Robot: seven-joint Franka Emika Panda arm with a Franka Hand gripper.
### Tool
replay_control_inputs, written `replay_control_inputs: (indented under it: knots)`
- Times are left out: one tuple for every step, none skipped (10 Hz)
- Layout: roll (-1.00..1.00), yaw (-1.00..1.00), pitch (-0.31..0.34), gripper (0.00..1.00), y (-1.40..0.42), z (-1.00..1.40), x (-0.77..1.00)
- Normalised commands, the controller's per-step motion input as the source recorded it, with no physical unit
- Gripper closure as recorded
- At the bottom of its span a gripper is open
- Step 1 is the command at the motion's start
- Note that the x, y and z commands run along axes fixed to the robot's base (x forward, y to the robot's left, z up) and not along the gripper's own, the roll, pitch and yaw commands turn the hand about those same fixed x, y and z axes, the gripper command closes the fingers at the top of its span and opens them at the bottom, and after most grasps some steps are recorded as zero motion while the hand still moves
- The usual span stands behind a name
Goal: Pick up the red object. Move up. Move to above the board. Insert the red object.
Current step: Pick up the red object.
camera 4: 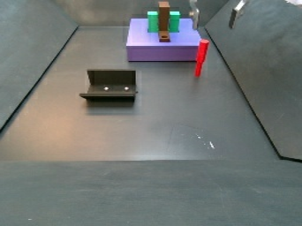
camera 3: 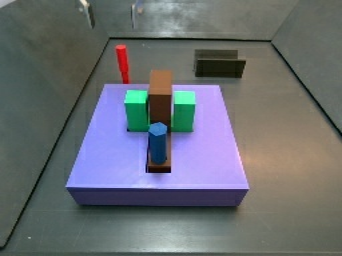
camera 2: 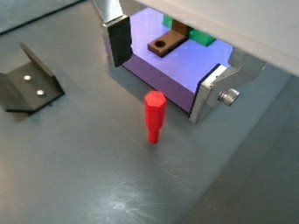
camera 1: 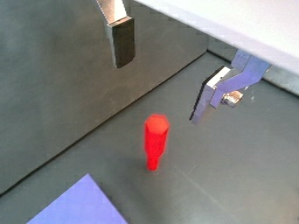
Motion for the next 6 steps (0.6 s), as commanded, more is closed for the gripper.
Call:
replay_control_inputs:
  knots:
    - [-0.08,0.00,0.000,0.00,-0.17,-0.30,0.00]
    - [-0.07,0.01,0.000,0.00,-0.06,-0.29,-0.02]
    - [-0.10,0.01,0.000,0.00,-0.06,-0.25,0.00]
    - [-0.11,0.00,0.000,0.00,-0.09,-0.26,0.02]
    - [-0.11,0.00,0.000,0.00,-0.05,-0.31,0.09]
    - [-0.11,0.00,0.000,0.00,-0.05,-0.29,0.13]
